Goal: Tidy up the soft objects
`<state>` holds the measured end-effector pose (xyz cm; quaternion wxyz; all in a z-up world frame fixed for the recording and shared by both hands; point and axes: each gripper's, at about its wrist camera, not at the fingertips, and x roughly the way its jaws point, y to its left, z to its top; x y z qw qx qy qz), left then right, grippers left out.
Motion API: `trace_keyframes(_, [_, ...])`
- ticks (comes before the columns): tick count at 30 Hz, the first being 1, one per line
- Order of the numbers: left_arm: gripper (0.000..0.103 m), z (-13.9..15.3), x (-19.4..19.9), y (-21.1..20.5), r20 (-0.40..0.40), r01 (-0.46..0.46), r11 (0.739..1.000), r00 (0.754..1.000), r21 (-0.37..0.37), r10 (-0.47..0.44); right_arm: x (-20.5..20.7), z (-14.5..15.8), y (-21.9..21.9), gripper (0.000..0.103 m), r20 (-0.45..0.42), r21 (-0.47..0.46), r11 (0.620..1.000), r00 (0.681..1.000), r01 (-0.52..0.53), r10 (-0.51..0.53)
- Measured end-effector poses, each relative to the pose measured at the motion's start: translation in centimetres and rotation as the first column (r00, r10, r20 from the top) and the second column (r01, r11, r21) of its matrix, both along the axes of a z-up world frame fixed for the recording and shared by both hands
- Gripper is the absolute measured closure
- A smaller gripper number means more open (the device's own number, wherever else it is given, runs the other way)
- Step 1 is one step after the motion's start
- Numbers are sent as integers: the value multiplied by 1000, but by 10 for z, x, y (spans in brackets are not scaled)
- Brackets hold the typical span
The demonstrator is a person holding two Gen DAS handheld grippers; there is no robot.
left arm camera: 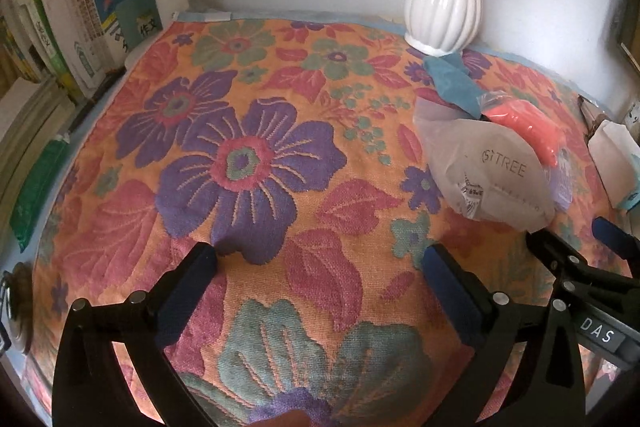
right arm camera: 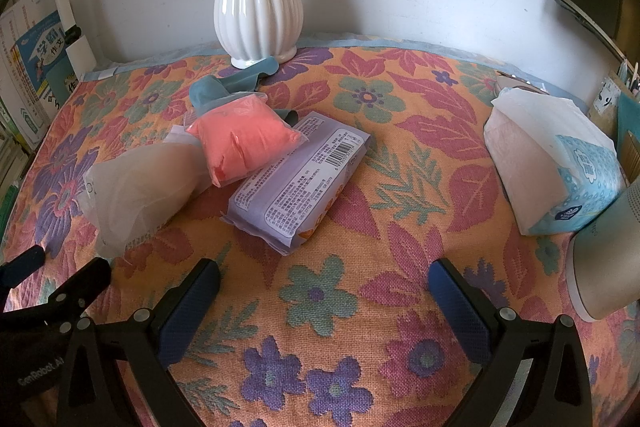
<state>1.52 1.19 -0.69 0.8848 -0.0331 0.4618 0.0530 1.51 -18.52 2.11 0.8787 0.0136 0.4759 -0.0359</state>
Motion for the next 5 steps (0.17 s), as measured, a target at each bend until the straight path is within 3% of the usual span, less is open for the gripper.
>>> trace_keyframes(5, [0,0,1,1,2,3,1000,1000,5,-3,0,0,0,0,0,0,1000,1000,0,0])
